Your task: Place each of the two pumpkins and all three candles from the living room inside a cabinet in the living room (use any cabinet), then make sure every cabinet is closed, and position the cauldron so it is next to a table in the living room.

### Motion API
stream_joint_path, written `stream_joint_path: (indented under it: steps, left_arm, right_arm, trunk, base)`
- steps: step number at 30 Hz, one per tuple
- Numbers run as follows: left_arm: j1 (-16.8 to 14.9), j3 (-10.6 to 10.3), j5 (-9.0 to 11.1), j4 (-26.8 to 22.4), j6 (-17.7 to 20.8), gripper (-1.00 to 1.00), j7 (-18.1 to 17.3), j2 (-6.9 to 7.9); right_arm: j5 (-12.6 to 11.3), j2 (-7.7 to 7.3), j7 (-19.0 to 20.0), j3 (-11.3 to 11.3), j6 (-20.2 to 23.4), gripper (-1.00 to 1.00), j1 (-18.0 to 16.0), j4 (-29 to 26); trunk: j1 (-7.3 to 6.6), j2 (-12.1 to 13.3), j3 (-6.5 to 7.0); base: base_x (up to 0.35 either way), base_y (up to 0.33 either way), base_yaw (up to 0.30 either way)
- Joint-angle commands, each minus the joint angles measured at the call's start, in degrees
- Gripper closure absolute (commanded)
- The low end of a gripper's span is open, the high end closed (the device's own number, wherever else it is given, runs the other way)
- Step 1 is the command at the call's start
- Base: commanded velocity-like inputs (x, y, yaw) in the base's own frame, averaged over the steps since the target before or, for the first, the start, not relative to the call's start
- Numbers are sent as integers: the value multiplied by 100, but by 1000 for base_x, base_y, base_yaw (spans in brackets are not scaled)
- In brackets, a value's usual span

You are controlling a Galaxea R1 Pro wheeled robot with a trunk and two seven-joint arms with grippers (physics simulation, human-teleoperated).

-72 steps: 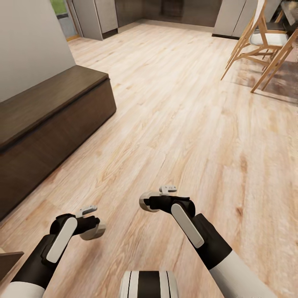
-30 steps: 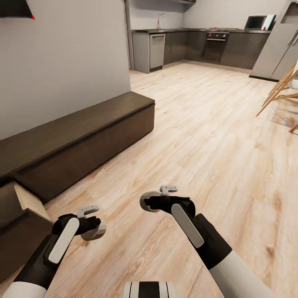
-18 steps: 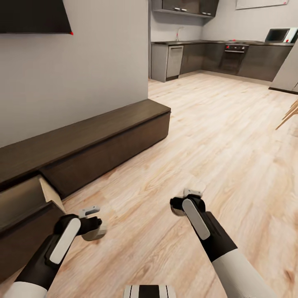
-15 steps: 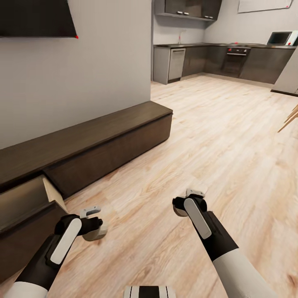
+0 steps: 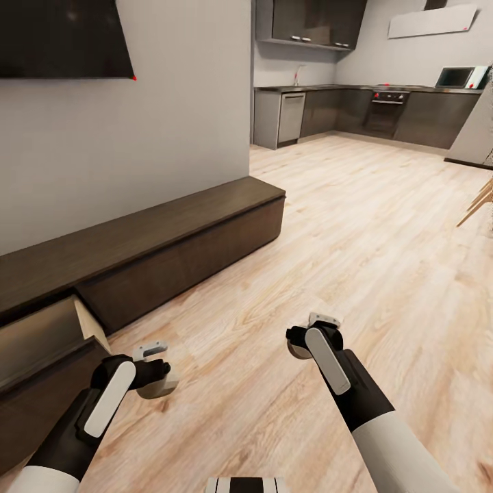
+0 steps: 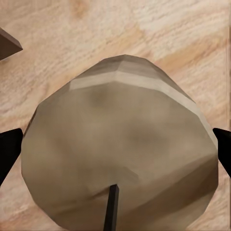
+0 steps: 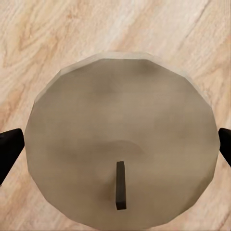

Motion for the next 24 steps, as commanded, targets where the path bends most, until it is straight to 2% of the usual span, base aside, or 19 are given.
stream_joint_path:
  steps: [1, 12, 16, 24]
  left_arm:
    - [-3, -14, 56, -6, 8, 100, 60, 4]
    - [-3, -5, 57, 0, 8, 100, 60, 2]
    - [-3, -3, 57, 3, 8, 100, 60, 1]
    - [-3, 4, 57, 3, 8, 100, 60, 1]
  right_arm:
    - [-60, -1, -64, 7, 7, 100, -4, -5]
    - [2, -1, -63, 12, -47, 100, -4, -5]
    - [-43, -1, -64, 16, -238, 100, -4, -3]
    - [-31, -1, -64, 16, -257, 100, -4, 125]
  trunk:
    - [-3, 0, 18]
    - [-32, 14, 262]
    - [-42, 20, 358]
    - [-63, 32, 552]
  base:
    - [0, 0, 0]
    - [-104, 0, 5]
    - [-7, 0, 224]
    - [-133, 0, 276]
